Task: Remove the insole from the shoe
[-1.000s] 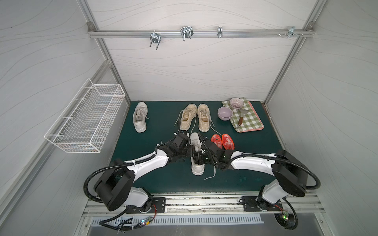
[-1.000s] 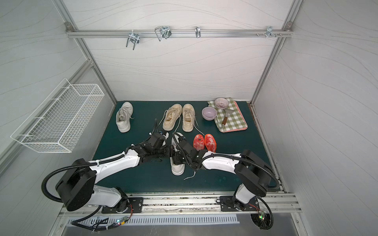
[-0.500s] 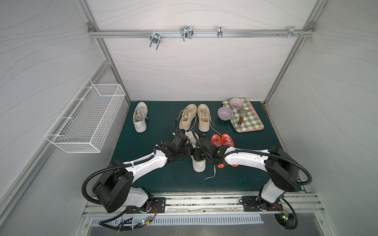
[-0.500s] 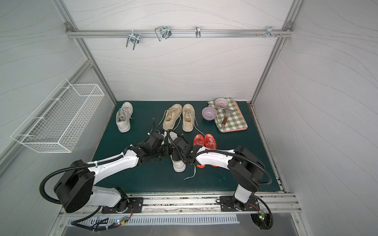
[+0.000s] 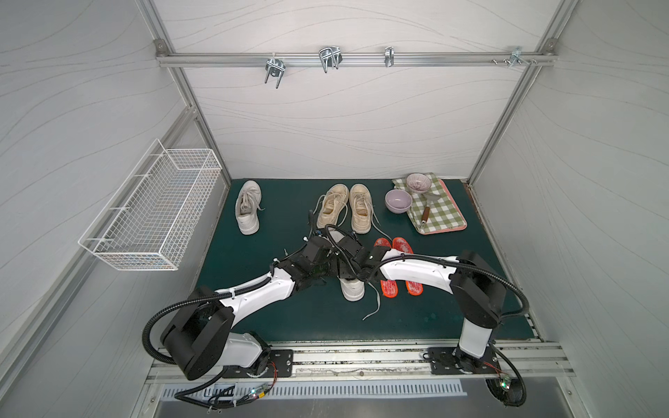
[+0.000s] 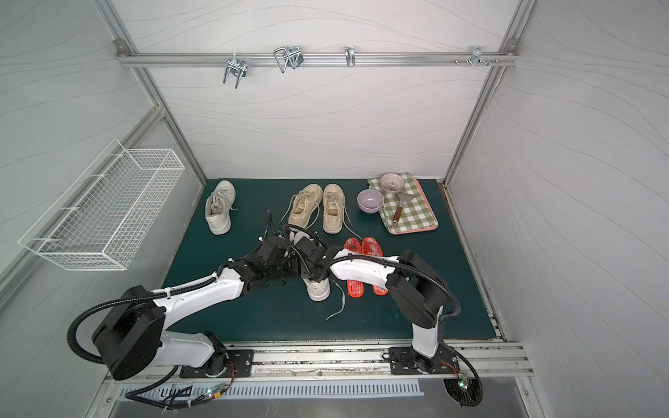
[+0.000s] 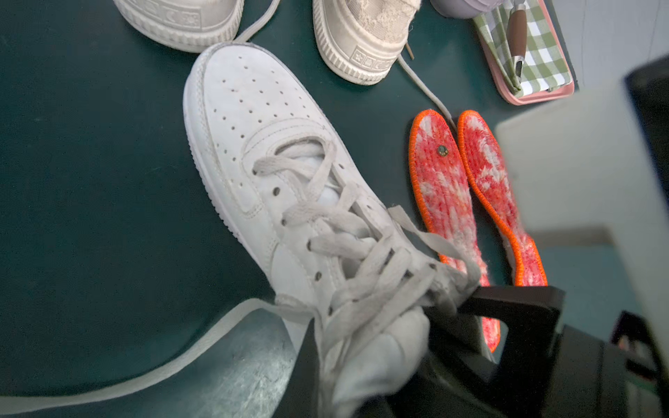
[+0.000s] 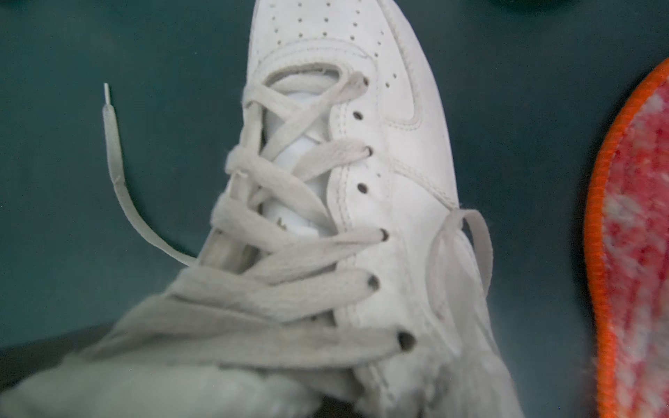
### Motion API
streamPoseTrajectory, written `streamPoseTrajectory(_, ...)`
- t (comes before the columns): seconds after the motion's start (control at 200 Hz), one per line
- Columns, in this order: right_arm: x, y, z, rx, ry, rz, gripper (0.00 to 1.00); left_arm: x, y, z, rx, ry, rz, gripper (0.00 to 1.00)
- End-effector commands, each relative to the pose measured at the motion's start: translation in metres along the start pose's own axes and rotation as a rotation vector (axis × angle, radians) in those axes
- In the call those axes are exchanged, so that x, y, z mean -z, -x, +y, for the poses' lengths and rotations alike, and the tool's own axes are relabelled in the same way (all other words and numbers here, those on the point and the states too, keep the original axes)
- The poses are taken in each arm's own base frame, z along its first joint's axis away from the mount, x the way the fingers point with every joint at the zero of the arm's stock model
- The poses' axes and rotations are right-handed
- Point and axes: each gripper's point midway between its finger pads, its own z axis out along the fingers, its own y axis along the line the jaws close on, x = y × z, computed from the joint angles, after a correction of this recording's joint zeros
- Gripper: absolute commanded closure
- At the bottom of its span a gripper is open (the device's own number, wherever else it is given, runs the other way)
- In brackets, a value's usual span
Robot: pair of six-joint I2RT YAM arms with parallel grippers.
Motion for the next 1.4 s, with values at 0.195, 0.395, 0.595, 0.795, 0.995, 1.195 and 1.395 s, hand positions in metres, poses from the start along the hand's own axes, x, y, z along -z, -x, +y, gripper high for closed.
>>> streamPoseTrajectory(0.195,-0.069,-0.049,-0.069,-0.015,-0.294,0.232,0.40,0.011,-0.017,-0.014,-0.003,-0.090,0.036,1.00)
streamPoseTrajectory(0.395,-0.090,-0.071,-0.056,-0.011,-0.238,0.351,0.45,0.018,-0.015,-0.016,0.022,-0.124,0.005,1.00)
streamPoseTrajectory(0.595,-0.100,-0.080,-0.051,0.002,-0.231,0.379,0.57,0.020,-0.020,-0.014,0.054,-0.140,-0.009,1.00)
streamPoseTrajectory(0.795,-0.088,-0.066,-0.055,-0.028,-0.221,0.296,0.78,0.025,-0.019,-0.008,0.059,-0.117,-0.026,1.00)
streamPoseTrajectory(0.995,-0.052,-0.040,-0.074,-0.117,-0.166,0.150,0.91,0.031,-0.025,0.008,0.054,-0.057,-0.030,1.00)
streamPoseTrajectory(1.195,-0.031,-0.037,-0.086,-0.149,-0.145,0.102,0.99,0.035,-0.041,0.024,0.055,-0.009,-0.004,1.00)
streamPoseTrajectory(1.395,-0.018,-0.039,-0.093,-0.202,-0.096,0.059,1.00,0.039,-0.065,0.044,0.076,0.036,0.035,1.00)
